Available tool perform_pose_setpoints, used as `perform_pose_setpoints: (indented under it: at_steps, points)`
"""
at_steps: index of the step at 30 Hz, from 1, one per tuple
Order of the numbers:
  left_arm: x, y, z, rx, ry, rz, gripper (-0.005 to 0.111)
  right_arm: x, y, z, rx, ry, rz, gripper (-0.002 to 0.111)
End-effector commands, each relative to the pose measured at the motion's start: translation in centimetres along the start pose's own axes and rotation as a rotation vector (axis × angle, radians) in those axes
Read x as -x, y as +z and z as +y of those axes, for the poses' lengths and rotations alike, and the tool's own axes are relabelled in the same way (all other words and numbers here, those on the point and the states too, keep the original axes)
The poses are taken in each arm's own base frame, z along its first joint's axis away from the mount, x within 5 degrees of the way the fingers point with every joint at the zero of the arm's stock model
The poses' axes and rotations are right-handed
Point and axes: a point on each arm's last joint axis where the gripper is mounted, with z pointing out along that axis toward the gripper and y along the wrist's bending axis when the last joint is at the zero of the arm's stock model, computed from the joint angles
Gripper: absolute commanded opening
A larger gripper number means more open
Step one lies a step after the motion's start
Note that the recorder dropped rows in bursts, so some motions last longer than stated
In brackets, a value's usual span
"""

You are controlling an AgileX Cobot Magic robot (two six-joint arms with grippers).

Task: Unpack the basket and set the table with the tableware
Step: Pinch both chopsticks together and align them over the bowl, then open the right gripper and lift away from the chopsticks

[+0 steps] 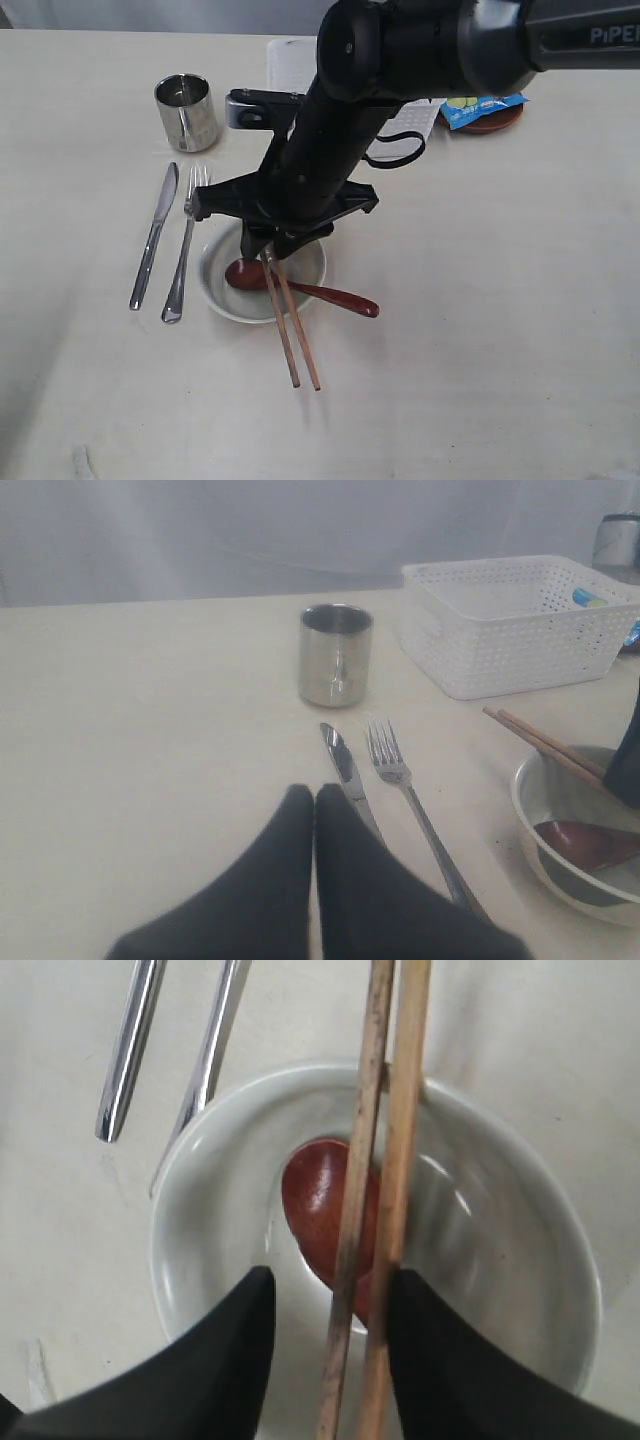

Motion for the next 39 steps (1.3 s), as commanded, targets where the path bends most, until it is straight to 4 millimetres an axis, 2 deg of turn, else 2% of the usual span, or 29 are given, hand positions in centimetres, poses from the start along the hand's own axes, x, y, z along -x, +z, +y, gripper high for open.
perform_pose_setpoints:
  at_steps: [1,11,14,19,22,28,32,35,39]
  points:
    - [-0.1,0.0,0.0,-0.005,0.003,-0.001,0.000,0.2,0.0,0.2,0.027,0.016,-0.027,0.037]
    - [-0.1,0.0,0.0,-0.005,0.003,-0.001,0.000,0.8,-0.1,0.3,0.033,0.020,-0.086,0.037]
    - [-0.1,0.0,0.0,-0.005,0.003,-0.001,0.000,0.8,-0.6,0.5,0.037,-0.006,-0.101,0.037]
    - [-0.1,0.0,0.0,-0.005,0.003,-0.001,0.000,0.7,-3.5,1.3,0.056,-0.082,-0.170,0.037]
    - [-0.1,0.0,0.0,-0.005,0.003,-0.001,0.000,0.6,-6.3,1.2,0.047,-0.121,-0.237,0.037]
    - [-0.1,0.0,0.0,-0.005,0.003,-0.001,0.000,0.5,-11.9,-1.2,-0.083,-0.245,-0.357,0.037]
    - [-0.1,0.0,0.0,-0.005,0.001,-0.001,0.000,1.0,-14.9,-4.1,-0.240,-0.456,-0.429,0.037]
    - [-0.1,0.0,0.0,-0.005,0.001,-0.001,0.000,1.8,-15.9,-6.1,-0.325,-0.592,-0.469,0.037]
    - [-0.1,0.0,0.0,-0.005,0.001,-0.001,0.000,3.0,-15.7,-7.6,-0.389,-0.693,-0.507,0.037]
